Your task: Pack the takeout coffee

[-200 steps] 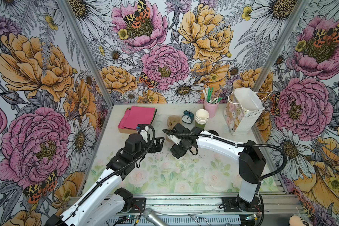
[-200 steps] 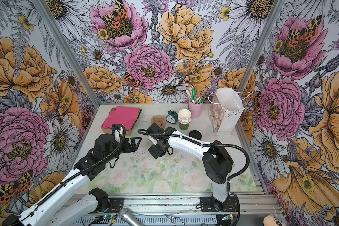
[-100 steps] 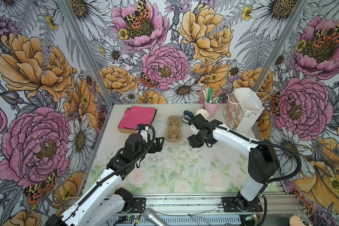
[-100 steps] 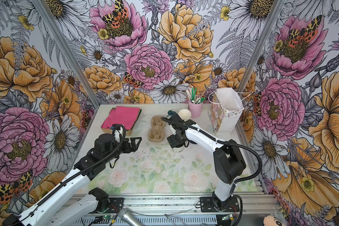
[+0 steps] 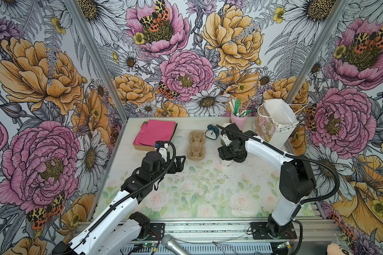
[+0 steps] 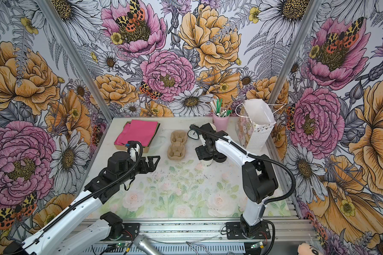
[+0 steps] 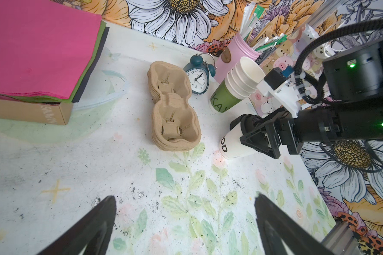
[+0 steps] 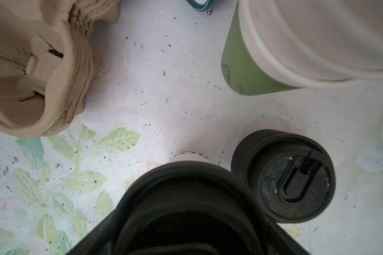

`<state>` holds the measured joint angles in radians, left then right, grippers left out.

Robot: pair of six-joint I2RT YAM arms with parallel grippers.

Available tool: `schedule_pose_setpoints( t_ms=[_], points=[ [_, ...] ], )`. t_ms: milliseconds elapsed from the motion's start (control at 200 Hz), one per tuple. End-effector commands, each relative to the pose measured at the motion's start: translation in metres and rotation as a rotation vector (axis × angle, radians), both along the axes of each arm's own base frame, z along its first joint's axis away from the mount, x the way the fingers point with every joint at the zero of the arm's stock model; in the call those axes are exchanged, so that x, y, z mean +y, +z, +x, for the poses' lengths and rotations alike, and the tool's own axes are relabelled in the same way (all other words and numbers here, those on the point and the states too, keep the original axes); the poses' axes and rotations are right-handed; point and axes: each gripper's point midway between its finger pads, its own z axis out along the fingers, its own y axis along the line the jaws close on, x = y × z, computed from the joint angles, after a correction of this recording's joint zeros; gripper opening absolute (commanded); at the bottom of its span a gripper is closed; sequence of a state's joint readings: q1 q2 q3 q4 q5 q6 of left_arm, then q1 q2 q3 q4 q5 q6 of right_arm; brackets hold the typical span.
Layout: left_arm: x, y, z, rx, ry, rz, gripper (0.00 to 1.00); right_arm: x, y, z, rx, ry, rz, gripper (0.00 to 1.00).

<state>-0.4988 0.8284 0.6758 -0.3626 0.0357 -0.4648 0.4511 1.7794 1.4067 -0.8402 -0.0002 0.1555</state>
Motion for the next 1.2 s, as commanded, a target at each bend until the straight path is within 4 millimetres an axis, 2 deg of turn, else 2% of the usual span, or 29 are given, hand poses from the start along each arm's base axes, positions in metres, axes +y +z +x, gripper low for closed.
schedule_pose_setpoints(
  t_ms=[0, 200, 305, 790, 875, 1051, 1196],
  points=[
    [0.005, 0.003, 0.002, -0.024, 0.026, 0.003, 0.99, 0.0, -0.004, 0.01, -0.001, -0.024, 0.012, 0.91],
    [0.006, 0.002, 0.002, -0.023, 0.026, 0.003, 0.99, 0.004, -0.004, 0.009, 0.008, -0.021, 0.035, 0.99],
    [0.005, 0.002, 0.002, -0.024, 0.025, 0.002, 0.99, 0.006, 0.0, 0.01, 0.003, -0.019, 0.05, 1.0],
    [0.006, 0.004, 0.002, -0.03, 0.028, 0.001, 0.99, 0.004, 0.055, 0.013, -0.125, -0.024, 0.096, 0.99],
    [0.006, 0.005, 0.002, -0.031, 0.027, 0.002, 0.99, 0.0, 0.066, 0.015, -0.157, -0.032, 0.095, 0.99],
    [0.005, 0.005, 0.004, -0.031, 0.025, 0.007, 0.99, -0.003, 0.107, 0.013, -0.25, -0.057, 0.141, 0.99],
    [0.003, 0.005, 0.007, -0.029, 0.02, 0.01, 0.99, 0.013, 0.144, 0.009, -0.313, -0.048, 0.216, 1.0]
  ],
)
